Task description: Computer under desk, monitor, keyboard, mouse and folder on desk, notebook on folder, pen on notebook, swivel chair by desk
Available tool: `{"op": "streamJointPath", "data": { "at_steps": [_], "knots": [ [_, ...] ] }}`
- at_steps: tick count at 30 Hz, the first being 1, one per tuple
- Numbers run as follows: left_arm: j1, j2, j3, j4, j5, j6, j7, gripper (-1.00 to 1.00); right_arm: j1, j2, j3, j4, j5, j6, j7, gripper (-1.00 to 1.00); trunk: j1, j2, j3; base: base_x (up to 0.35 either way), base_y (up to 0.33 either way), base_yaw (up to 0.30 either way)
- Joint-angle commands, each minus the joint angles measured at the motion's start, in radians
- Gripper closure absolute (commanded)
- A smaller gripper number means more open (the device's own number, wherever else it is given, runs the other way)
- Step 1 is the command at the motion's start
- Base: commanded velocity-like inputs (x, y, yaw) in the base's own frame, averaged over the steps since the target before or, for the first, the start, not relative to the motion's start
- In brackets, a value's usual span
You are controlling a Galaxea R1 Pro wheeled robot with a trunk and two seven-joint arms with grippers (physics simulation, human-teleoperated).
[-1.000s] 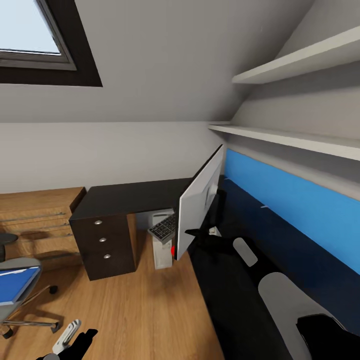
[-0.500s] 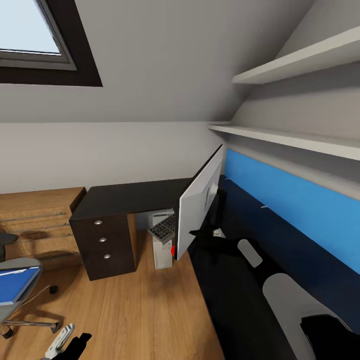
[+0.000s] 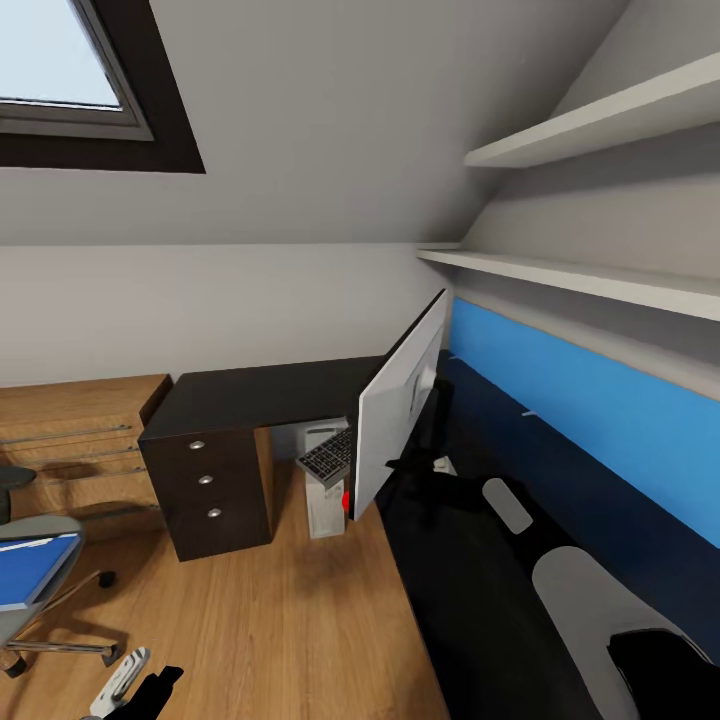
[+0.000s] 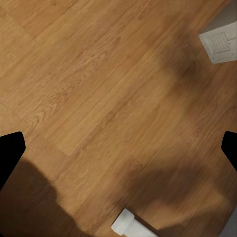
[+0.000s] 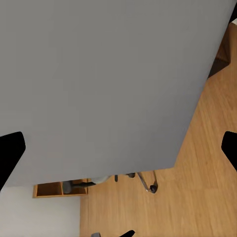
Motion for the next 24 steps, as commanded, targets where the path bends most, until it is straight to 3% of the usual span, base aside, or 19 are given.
{"op": "streamJointPath", "data": {
  "at_steps": [1,11,24],
  "knots": [
    [0.000,0.000,0.001,-0.002,0.010,0.004,0.008,-1.00,-0.001,-0.001,0.004,0.000,0.003,0.000,0.006,-1.00,0.000,-0.001,-0.001,0.000,0.000,0.000],
    [0.000,0.000,0.002,-0.001,0.012,0.004,0.007,-1.00,-0.001,0.000,0.004,0.001,0.002,0.003,0.008,-1.00,0.000,-0.001,-0.001,0.000,0.000,0.000],
    [0.006,0.010,-0.001,0.002,0.009,0.019,0.002,-1.00,0.013,-0.074,0.006,-0.026,0.027,-0.003,0.010,-1.00,0.000,-0.001,-0.001,0.000,0.000,0.000]
  ]
}}
